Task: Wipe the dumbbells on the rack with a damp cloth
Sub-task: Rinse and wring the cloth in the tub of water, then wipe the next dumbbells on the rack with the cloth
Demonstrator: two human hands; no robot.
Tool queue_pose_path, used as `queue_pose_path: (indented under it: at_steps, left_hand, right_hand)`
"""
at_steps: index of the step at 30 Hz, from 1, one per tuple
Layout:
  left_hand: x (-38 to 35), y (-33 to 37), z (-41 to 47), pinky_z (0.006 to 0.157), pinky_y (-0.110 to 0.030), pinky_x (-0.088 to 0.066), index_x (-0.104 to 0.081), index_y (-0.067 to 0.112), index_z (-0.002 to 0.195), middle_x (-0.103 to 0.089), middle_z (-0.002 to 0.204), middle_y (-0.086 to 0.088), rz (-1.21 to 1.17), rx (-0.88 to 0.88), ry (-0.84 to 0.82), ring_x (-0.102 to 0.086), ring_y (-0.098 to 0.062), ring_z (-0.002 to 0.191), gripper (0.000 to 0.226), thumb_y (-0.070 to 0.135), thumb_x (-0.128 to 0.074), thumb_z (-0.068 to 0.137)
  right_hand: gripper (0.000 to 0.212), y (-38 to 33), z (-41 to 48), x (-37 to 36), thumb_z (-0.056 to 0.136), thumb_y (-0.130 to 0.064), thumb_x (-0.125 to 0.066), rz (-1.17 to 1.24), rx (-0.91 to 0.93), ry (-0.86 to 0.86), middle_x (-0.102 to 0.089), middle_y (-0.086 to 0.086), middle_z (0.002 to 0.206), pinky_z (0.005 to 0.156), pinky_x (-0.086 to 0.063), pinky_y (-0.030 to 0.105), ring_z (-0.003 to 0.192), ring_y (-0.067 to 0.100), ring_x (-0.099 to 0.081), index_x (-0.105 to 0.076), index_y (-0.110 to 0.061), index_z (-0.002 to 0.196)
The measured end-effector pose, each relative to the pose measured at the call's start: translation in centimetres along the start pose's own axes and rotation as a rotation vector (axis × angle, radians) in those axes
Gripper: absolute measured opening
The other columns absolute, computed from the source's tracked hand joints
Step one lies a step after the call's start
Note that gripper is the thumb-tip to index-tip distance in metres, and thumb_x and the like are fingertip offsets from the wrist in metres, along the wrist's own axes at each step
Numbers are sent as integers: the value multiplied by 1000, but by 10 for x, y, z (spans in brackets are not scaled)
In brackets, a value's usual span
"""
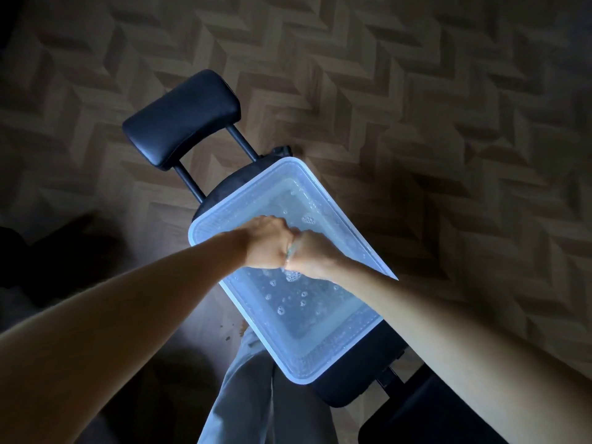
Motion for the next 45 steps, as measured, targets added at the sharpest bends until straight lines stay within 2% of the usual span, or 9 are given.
queue_pose_path:
  at_steps: [3,8,14,19,23,27,32,38,45]
  left_hand:
    - [0,1,4,87,-34,-42,-56,7,118,-56,118,-14,-173,71,30,-53,-30,108,31,19,-46,91]
    - [-5,8,-3,84,-33,-42,-57,-1,115,-58,116,-21,-485,215,7,-55,-34,108,29,11,-47,91]
    - [-3,14,-7,84,-33,-45,-52,-2,122,-57,122,-22,-648,310,-29,-56,-35,111,33,8,-45,92]
    - [7,21,-24,91,-39,-45,-40,4,133,-50,127,-20,-498,317,88,-53,-35,113,42,5,-46,91]
    - [9,14,-47,95,-37,-40,-21,14,146,-33,143,-17,-685,491,152,-45,-34,124,64,0,-46,89]
    - [43,16,-91,92,-26,-38,-51,10,129,-49,136,-12,-822,577,221,-49,-26,122,36,6,-44,93]
    - [97,42,-164,61,-27,-51,-50,9,112,-56,106,-15,-1498,622,314,-60,-28,82,19,13,-36,99]
    - [136,47,-308,61,-23,-55,-60,11,102,-66,84,-6,-1862,514,819,-63,-15,70,25,30,-45,98]
    - [87,78,-550,63,-16,-53,-63,6,106,-66,87,-5,-1786,549,1637,-65,-8,70,24,-5,-53,87]
  right_hand:
    - [25,2,-3,5,86,-5,-48,-138,54,146,-48,2,65,45,-26,23,73,28,-50,-42,-13,63]
    - [25,0,-6,2,88,-1,-48,-439,176,190,-62,17,110,67,-33,30,99,34,-60,-58,2,111]
    - [29,-1,-8,4,90,2,-40,-619,234,235,-60,19,112,67,-32,32,102,34,-60,-51,2,117]
    - [38,4,-14,10,86,-8,-56,-405,46,201,-56,20,118,72,-36,32,109,38,-56,-44,0,122]
    - [61,10,-34,20,78,-15,-70,-116,-174,184,-54,15,121,85,-47,35,104,33,-57,-35,-3,127]
    - [54,-7,-74,28,70,-15,-79,351,-196,92,-63,10,116,77,-55,30,99,21,-62,-58,-4,119]
    - [53,-68,-140,62,76,-4,-73,574,-9,152,-59,7,113,89,-48,34,96,18,-57,-46,-10,122]
    - [38,-196,-230,74,80,-1,-67,582,424,137,-55,0,94,73,-45,21,79,7,-54,-42,-16,104]
    - [14,-343,-348,-38,89,-2,-52,538,822,-324,-61,-2,81,64,-43,20,72,7,-57,-58,-15,91]
Point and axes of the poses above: each hand's wrist, its own z-axis towards the middle knuckle, its own x-axis out of the back of the hand, y = z × x, the point moved 3 cm from there along z, towards the middle knuckle
